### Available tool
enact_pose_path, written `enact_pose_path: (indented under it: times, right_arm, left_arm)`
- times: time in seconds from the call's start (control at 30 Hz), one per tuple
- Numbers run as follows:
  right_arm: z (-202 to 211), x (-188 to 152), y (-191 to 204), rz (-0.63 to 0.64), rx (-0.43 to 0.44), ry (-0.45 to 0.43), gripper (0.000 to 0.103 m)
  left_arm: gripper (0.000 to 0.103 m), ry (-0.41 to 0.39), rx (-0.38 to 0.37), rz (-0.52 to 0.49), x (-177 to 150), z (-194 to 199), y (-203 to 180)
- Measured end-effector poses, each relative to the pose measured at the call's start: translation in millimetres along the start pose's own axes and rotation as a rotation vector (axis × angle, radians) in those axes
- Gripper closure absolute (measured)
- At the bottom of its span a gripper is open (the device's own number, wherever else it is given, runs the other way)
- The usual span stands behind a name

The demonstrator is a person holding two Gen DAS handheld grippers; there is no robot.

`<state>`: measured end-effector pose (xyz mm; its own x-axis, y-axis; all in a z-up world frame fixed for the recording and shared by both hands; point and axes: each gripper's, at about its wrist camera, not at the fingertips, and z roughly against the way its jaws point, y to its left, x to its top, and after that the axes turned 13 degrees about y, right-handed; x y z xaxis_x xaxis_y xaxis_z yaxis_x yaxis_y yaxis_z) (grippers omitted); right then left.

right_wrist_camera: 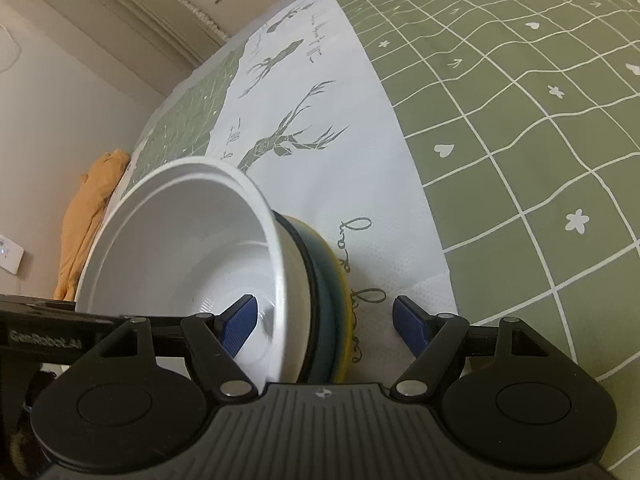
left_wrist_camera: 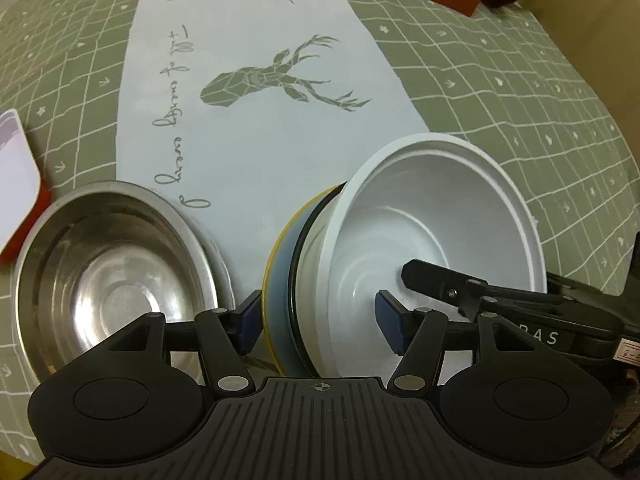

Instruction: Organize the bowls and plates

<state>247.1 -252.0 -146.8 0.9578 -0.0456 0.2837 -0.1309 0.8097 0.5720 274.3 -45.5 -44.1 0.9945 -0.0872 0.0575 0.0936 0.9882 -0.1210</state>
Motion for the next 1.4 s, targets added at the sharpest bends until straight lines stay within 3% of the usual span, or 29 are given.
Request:
enact_pose_path:
  times: [0.43, 0.63, 0.67, 1.13, 1.4]
  right_arm:
    - [-8, 5, 9, 0.019, -0.01, 0.078, 0.029]
    - [-14, 8, 11, -0.027, 0.055, 0.187, 0.042]
    - [-13, 8, 12, -0.032, 0.056, 0.188, 0.046]
    - [-3, 10, 32, -0.061, -0.011, 0.202, 0.046]
    - [15, 7, 56, -0.05, -0.031, 0.166, 0.046]
  left_arm:
    - [0.039, 0.009, -0.053, -0.009, 0, -4, 10]
    - [0.04, 0.022, -0.08, -0.011, -2, -5, 15]
    - [0.04, 0.023, -0.081, -0.011, -1, -4, 15]
    - [0.041, 0.035, -0.137, 0.0, -4, 6, 24]
    - [0.04, -0.026, -0.16, -0.017, -17, 34, 29]
